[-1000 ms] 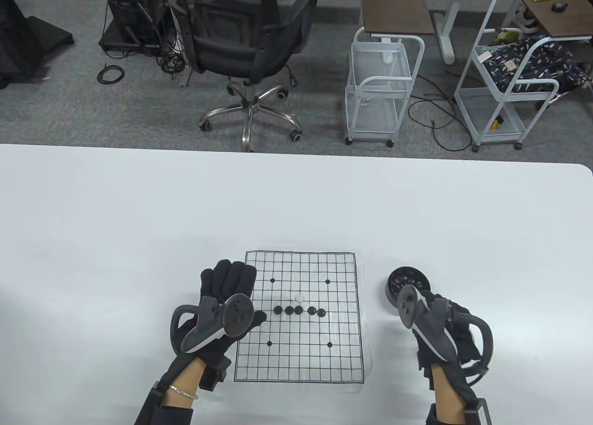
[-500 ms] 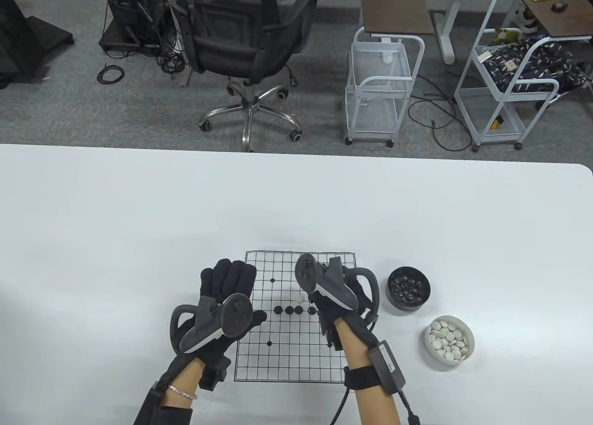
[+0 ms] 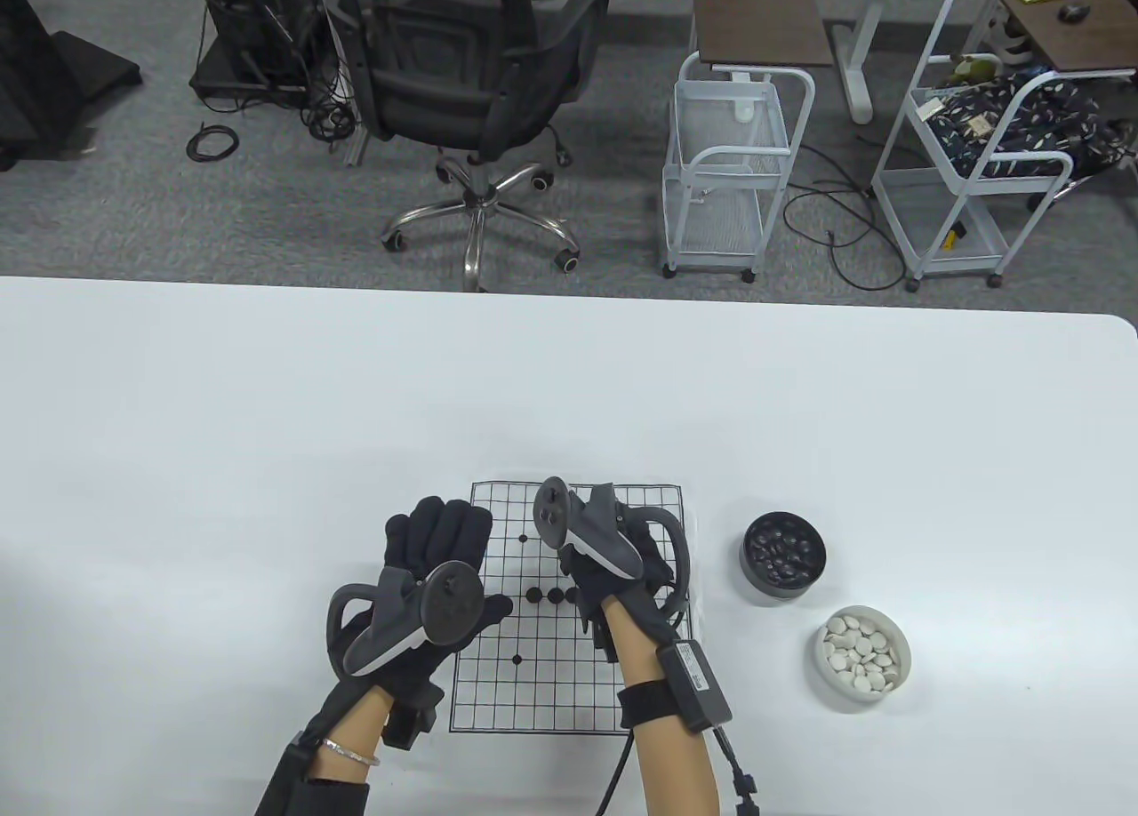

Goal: Place Go stones in plus sign pattern

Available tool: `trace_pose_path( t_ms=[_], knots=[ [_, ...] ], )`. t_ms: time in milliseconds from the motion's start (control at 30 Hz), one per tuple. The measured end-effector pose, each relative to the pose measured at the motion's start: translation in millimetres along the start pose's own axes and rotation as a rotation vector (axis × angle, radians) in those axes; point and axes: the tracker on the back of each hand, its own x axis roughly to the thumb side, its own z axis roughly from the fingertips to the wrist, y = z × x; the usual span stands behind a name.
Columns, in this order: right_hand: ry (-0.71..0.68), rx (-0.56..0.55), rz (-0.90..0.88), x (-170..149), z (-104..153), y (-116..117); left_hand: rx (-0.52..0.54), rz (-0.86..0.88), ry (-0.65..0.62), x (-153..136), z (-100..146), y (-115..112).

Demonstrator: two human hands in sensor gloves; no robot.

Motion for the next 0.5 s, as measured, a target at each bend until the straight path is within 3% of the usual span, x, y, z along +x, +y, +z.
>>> trace_pose_path(
  t_ms=[500],
  knots=[
    [0.021, -0.006, 0.108, 10.1, 1.8, -2.1, -0.003, 0.004, 0.0, -1.3, -0.4, -0.3]
  ],
)
